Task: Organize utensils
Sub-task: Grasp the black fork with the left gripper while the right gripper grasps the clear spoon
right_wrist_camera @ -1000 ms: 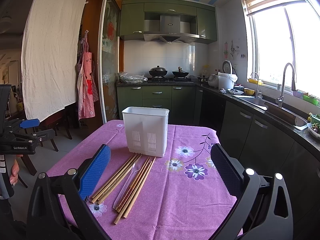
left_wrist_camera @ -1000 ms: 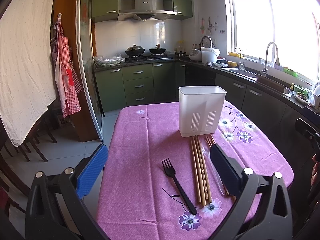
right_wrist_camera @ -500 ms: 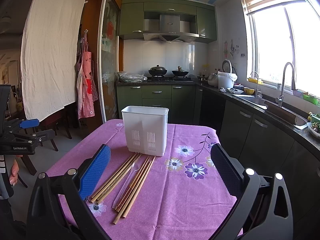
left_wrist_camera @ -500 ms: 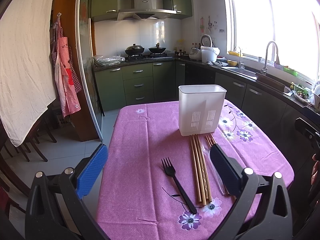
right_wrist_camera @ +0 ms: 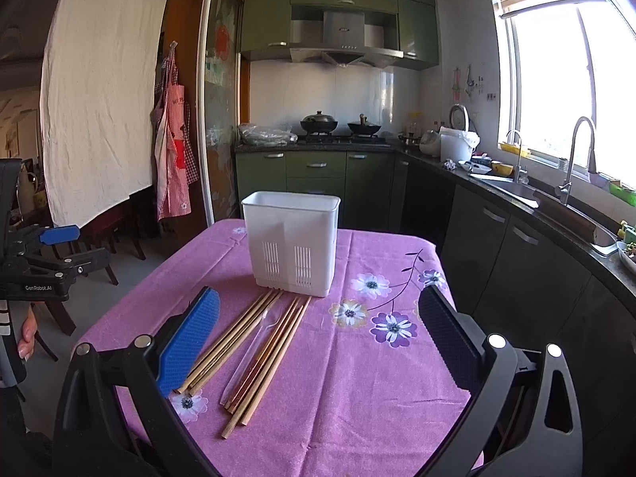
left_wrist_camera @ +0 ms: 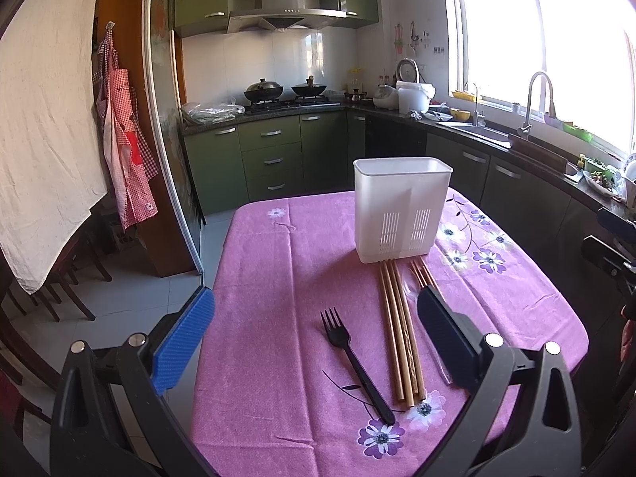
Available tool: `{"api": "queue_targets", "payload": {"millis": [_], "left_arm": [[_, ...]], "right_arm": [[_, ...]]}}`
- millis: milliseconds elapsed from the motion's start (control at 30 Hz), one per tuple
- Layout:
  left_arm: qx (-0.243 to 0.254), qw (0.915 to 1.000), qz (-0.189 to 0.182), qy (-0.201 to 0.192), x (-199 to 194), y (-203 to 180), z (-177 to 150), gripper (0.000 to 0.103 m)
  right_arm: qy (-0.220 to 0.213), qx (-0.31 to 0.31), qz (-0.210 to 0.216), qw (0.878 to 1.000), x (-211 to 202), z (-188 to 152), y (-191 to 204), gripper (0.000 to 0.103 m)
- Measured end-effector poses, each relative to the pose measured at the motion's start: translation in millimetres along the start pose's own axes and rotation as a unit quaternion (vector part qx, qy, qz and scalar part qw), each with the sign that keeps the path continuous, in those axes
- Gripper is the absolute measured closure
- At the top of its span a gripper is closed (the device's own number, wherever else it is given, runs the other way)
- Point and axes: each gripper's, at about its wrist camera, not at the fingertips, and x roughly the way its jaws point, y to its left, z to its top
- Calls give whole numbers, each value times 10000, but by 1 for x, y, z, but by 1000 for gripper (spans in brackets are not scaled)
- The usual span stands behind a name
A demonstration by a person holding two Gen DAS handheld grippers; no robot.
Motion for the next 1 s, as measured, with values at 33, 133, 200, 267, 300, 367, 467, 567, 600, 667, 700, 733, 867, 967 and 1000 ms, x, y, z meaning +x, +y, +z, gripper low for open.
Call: {"api": "queue_targets", "payload": {"millis": [33,133,200,267,300,367,467,567,600,667,700,733,867,967,1000], "left_arm": [[-2,9999,-24,121,7,1,1,6],[-19,9978,-172,643,36,2,4,6],[-14,9943,-293,1022,57,1,6,6],[-14,9891,-420,1408,78,-2,7,6],[-12,9865,-460,1574,88,-3,7,6],[-4,9808,-484,1889,106,-5,7,6],[-78,9692,-589,2388,129,-7,4,6],[-218,9557,-687,2853,145,-9,-2,7],[-248,9518,-669,2982,148,-10,-4,7],[-289,9438,-588,3238,153,-12,-10,13],[-316,9405,-525,3342,155,-13,-12,17],[-346,9367,-484,3450,159,-13,-14,25],[-462,9238,-329,3785,168,-18,-20,43],[-560,9152,-332,3978,175,-25,-25,60],[-627,9119,-357,4039,178,-26,-27,65]], "right_arm": [[118,-43,18,9999,7,2,-1,4],[496,-164,-29,9986,32,9,-2,4],[752,-216,64,9969,50,14,0,4],[979,-213,91,9949,67,18,-3,4],[1120,-194,85,9935,76,20,-5,4],[1432,-87,149,9895,97,21,-10,4],[2033,114,392,9783,129,21,-16,4],[2461,178,591,9673,153,19,-16,5],[2578,160,629,9640,159,18,-14,6],[2792,197,705,9574,173,16,-14,9],[2887,223,763,9541,180,15,-14,10],[2970,258,821,9510,187,14,-14,14],[3215,253,921,9421,209,10,-10,25],[3318,262,949,9382,219,7,-7,26],[3345,252,965,9371,221,6,-7,29]]}}
